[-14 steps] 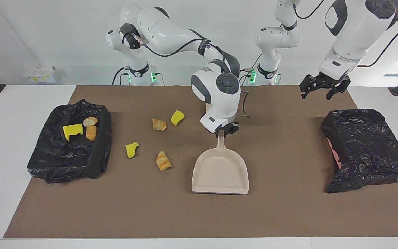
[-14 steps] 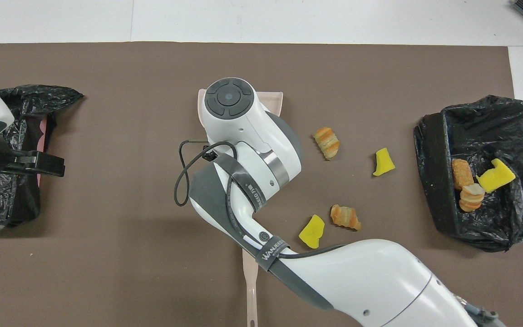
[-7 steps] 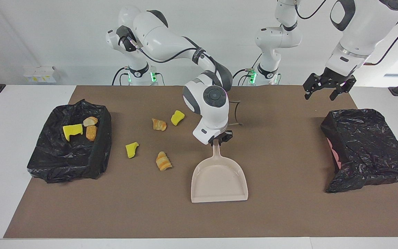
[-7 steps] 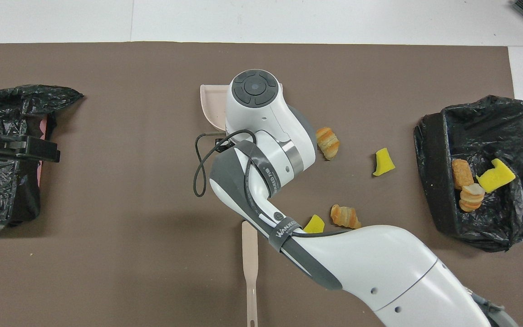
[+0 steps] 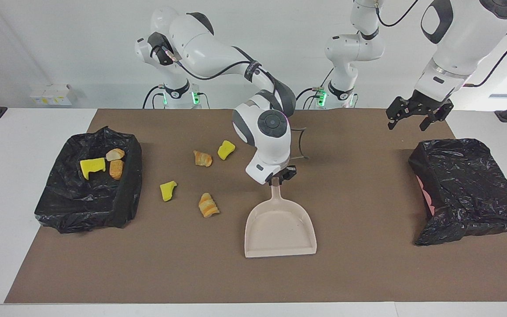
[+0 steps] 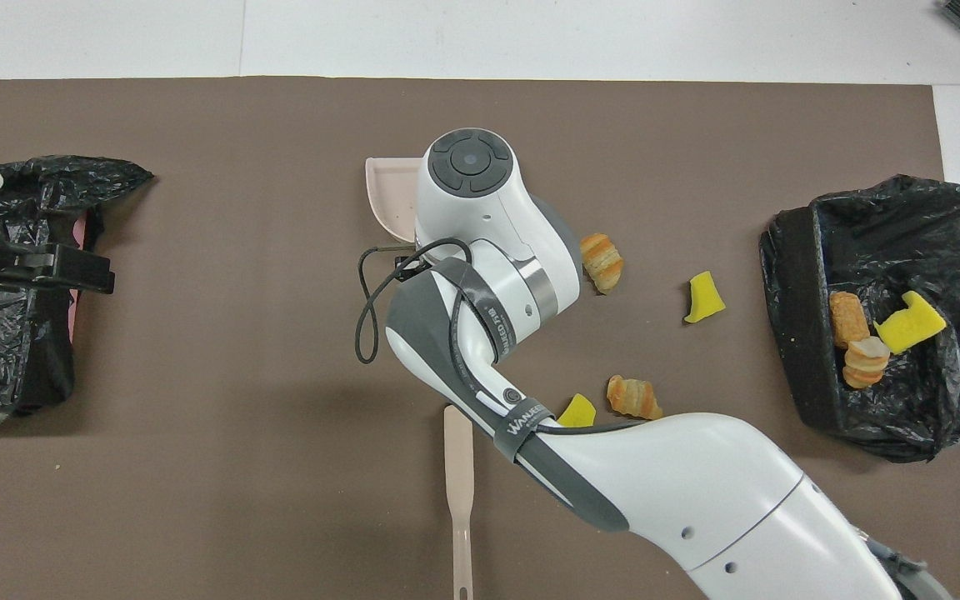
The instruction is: Sweep and dump trash in bin
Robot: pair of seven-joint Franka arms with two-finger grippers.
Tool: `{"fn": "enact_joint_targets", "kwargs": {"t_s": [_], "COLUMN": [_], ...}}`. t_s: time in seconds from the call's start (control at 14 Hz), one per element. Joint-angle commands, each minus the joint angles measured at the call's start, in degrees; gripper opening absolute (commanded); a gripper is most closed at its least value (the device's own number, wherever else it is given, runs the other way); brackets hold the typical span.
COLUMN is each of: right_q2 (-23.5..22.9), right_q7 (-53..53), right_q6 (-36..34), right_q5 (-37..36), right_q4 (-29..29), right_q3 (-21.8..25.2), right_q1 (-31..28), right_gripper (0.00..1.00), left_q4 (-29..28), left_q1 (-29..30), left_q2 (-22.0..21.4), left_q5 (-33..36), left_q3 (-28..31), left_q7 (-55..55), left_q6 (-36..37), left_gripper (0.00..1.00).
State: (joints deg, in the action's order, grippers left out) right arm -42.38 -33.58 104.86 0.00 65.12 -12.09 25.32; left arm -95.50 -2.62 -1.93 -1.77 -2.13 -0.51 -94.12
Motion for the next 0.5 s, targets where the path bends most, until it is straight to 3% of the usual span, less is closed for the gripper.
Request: {"fn": "enact_joint_targets", "kwargs": {"t_s": [0.0, 0.14, 0.29, 0.43], "right_q2": [2.38, 4.48, 8.25, 14.83], "right_q7": [1.68, 1.94, 1.59, 1.50], "right_q6": [0.96, -0.79, -4.12, -6.67], "right_q5": [1.15, 1.06, 1.76, 3.07], "right_q4": [2.30, 2.82, 3.87, 8.51], "right_q3": [-0.13, 0.13, -0.04, -0.13], "right_q1": [-0.62, -1.14, -1.94, -2.11], "right_gripper": [0.70, 0.92, 1.00, 1.00], "left_q4": [0.75, 0.84, 0.84, 0.84], "left_q1": [0.16, 0.51, 0.60, 0.68], "left_q2": [0.18, 0.09, 0.09, 0.09], "left_q5": [-0.25, -0.25, -0.25, -0.25], "left_q3": [-0.06, -0.06, 0.11, 0.20], "left_q7": [-0.37, -0.11, -0.20, -0.11], "left_q6": [1.13, 0.95, 1.04, 1.04], "left_gripper": [1.00, 1.00, 1.00, 1.00]}}
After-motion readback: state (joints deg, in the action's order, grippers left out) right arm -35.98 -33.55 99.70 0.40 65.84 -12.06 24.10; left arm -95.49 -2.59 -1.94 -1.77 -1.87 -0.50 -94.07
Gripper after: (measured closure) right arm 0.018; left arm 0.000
